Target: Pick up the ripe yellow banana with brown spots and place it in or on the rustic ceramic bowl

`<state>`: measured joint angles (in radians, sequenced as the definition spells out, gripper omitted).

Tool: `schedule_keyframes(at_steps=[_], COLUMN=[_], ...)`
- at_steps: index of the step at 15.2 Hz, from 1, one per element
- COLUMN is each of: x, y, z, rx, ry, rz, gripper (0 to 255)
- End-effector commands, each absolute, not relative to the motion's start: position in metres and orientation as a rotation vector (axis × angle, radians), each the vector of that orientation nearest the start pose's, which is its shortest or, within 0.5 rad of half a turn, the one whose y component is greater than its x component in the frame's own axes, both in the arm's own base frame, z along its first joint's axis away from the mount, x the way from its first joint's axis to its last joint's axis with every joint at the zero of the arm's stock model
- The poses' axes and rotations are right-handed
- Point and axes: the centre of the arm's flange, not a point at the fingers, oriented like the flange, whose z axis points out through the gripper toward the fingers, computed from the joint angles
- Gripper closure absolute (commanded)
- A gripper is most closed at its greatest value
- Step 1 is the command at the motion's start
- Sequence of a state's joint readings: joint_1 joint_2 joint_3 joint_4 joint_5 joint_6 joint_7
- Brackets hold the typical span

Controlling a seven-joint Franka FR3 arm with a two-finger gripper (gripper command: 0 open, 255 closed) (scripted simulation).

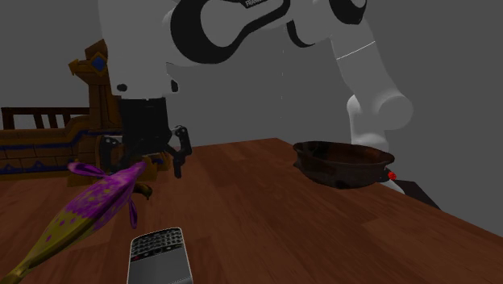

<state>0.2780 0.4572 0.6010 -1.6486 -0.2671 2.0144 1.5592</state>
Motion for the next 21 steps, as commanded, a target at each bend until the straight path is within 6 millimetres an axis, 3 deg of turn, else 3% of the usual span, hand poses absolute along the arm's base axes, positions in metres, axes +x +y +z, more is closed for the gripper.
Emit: schedule_keyframes(at_steps=[1,8,9,18,21], x=[0.467,0.467,0.467,0.467,0.467], y=[0.469,0.469,0.469,0.469,0.469], z=[0.376,0.377,0.377,0.376,0.392], rx=[-2.995,-2.995,-2.995,-2.995,-2.995], ry=[0.947,0.947,0.947,0.947,0.947], rz=[0.020,0.020,0.020,0.020,0.020], gripper=[0,0,255,255,255])
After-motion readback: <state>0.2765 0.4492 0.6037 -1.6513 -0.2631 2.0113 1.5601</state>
